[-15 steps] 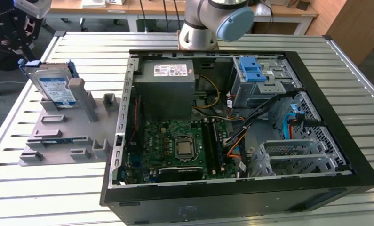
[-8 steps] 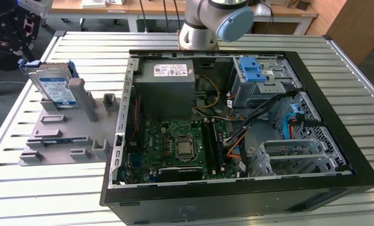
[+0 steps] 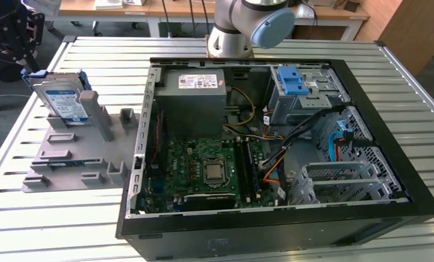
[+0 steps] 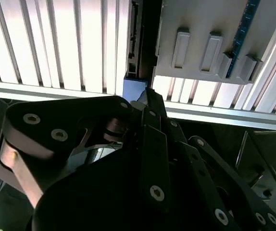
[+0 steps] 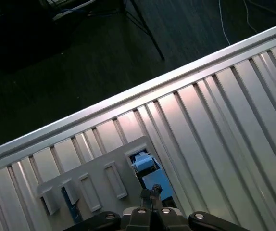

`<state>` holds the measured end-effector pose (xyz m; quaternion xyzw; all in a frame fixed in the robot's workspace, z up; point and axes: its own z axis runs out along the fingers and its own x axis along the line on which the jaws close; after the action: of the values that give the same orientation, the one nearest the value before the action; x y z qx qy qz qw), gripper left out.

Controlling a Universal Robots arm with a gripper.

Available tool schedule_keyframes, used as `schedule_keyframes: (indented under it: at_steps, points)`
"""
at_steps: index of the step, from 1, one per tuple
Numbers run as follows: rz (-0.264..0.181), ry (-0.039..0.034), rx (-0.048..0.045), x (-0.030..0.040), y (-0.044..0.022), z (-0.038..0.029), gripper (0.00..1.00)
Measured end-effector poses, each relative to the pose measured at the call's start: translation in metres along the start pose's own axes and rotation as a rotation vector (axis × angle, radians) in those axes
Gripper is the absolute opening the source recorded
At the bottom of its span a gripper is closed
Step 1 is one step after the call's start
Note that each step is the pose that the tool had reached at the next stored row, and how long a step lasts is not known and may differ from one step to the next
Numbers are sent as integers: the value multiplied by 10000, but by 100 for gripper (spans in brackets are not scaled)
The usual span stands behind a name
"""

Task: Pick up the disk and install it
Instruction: 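Pick up the disk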

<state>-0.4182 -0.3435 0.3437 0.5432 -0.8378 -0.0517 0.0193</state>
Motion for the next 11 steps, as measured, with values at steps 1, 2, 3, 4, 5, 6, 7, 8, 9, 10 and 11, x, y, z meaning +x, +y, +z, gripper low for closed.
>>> schedule_keyframes:
  at_steps: [1, 2, 3, 4, 5, 6, 7, 8, 9, 10, 11]
  points:
    - [-135, 13, -3, 0, 0, 0, 11]
    - [-266, 27, -7, 0, 0, 0, 11]
    - [-392, 40, -9, 0, 0, 1, 11]
    - [-526, 53, -13, 0, 0, 1, 11]
    - [-787, 80, -17, 0, 0, 1, 11]
    - [-1037, 103, -11, 0, 0, 2, 11]
    - [-1158, 113, -6, 0, 0, 2, 11]
    - [-1280, 122, -2, 0, 0, 3, 11]
    - [-1536, 144, 8, 0, 0, 4, 11]
    - [-1651, 152, 15, 0, 0, 4, 11]
    - [-1763, 161, 22, 0, 0, 4, 11]
